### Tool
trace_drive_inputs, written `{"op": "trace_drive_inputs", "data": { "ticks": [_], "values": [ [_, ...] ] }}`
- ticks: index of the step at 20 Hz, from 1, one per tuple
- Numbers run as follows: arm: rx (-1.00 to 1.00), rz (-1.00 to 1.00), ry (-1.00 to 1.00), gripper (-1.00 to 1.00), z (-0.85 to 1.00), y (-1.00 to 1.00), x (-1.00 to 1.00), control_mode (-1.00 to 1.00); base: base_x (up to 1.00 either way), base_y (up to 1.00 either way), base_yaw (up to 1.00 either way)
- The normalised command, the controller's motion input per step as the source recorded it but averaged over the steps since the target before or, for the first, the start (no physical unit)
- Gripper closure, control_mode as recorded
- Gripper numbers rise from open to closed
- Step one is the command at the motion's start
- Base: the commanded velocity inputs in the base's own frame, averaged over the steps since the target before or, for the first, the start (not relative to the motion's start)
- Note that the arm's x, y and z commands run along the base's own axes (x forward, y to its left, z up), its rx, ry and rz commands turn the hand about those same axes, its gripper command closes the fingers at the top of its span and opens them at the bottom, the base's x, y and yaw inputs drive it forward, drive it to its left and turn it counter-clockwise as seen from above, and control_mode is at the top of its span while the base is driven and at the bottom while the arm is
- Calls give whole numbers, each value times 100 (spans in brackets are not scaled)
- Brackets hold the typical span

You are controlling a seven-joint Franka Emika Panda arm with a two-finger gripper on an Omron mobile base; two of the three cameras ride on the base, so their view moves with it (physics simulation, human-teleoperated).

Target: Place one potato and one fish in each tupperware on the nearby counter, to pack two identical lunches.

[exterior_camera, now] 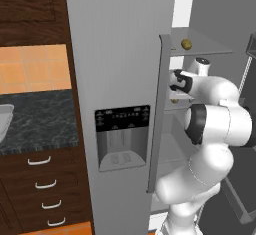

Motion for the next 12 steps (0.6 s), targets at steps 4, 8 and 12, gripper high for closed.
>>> {"op": "trace_drive_inputs", "data": {
  "ticks": [4,8,12],
  "values": [
    [0,2,1,-100,-7,0,50,-100,0,0,0],
    [0,1,0,-100,0,0,35,-100,0,0,0],
    [0,1,0,-100,-14,0,35,-100,0,0,0]
  ]
}}
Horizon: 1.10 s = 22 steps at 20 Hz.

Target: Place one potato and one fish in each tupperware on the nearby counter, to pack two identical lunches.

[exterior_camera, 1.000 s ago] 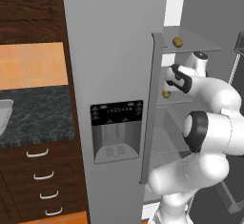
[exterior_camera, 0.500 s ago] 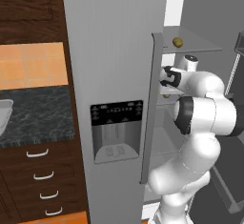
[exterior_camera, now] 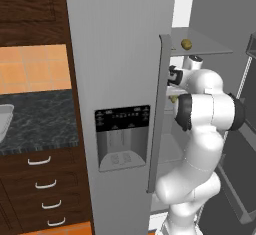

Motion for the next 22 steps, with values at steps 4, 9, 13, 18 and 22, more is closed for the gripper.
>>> {"op": "trace_drive_inputs", "data": {
  "ticks": [4,9,13,18,22],
  "values": [
    [0,0,0,-100,-17,0,23,-100,0,0,0],
    [0,0,0,-100,-23,0,20,-100,0,0,0],
    [0,0,0,-100,-18,0,24,-100,0,0,0],
    [0,0,0,-100,-1,0,25,-100,0,0,0],
    [0,0,0,-100,-27,-4,0,-100,0,0,0]
  ]
}}
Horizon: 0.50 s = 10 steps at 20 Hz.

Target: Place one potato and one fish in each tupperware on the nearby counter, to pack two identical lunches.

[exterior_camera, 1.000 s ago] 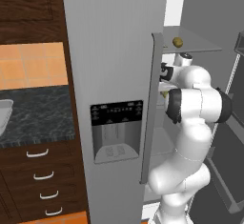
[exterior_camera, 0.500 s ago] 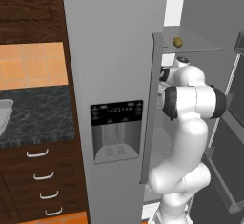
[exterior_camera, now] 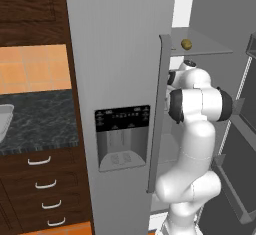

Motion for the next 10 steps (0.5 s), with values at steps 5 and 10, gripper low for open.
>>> {"op": "trace_drive_inputs", "data": {
  "ticks": [5,10],
  "values": [
    [0,0,0,100,-1,-2,0,-100,0,0,0],
    [0,0,0,100,0,0,0,-100,0,0,0]
  ]
}}
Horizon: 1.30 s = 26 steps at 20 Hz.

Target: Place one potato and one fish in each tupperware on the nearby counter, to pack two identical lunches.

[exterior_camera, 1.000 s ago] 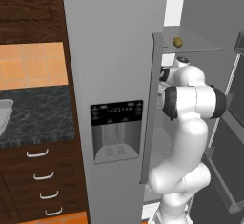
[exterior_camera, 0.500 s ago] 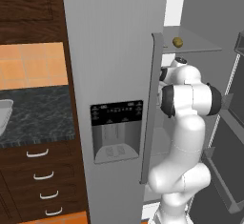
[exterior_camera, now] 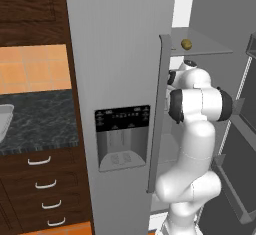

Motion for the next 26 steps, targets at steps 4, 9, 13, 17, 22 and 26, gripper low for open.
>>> {"op": "trace_drive_inputs", "data": {
  "ticks": [4,9,13,17,22,26],
  "values": [
    [0,0,0,100,0,-4,-8,-100,0,0,0],
    [8,0,-23,100,68,-27,-79,-100,0,0,0],
    [3,0,-17,100,48,0,-93,-100,0,0,0],
    [0,0,-2,100,16,0,-96,-100,0,0,0],
    [-7,0,7,100,13,26,-68,-100,0,0,0],
    [-9,0,20,100,1,47,-68,-100,0,0,0]
  ]
}}
